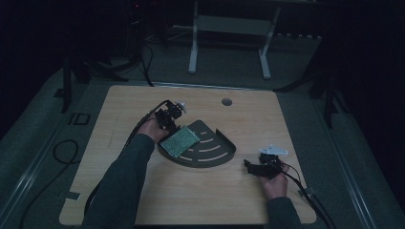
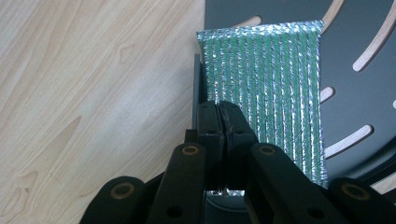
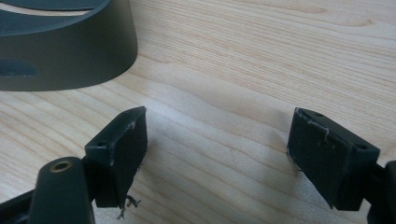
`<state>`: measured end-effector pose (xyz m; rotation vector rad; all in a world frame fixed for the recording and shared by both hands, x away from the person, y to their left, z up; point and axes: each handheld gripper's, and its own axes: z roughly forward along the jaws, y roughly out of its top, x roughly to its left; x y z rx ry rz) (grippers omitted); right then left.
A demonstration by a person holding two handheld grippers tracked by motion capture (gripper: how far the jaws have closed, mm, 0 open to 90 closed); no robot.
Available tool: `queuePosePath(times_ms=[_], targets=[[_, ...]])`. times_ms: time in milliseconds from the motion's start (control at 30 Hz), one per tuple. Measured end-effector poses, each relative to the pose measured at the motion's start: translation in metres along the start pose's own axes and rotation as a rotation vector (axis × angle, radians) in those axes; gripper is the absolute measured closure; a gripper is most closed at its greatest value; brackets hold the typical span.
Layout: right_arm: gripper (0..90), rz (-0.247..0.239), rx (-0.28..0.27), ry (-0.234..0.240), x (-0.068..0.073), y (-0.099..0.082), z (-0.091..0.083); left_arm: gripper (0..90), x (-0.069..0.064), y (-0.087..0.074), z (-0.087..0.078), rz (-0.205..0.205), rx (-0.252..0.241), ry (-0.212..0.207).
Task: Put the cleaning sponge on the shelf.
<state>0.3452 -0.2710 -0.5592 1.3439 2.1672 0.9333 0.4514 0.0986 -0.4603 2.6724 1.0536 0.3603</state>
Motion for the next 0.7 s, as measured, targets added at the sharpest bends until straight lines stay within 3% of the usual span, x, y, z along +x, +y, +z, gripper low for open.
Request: queuePosePath(times_ms=[167, 500, 700], targets=[[19.6, 0.000, 0.000, 0.000, 0.000, 0.000, 0.000, 83.2, 0.002, -0.002, -0.004, -0.013, -0.019, -0.013], [19.6, 0.000, 0.000, 0.000, 0.000, 0.000, 0.000, 71.4, 0.013, -0.011, -0.019, -0.085, -0.104, -0.091], [19.7, 0.000, 0.000, 0.000, 0.000, 0.000, 0.000, 67.7, 0.027, -0.024, -0.028, -0.143, -0.150, -0.072]])
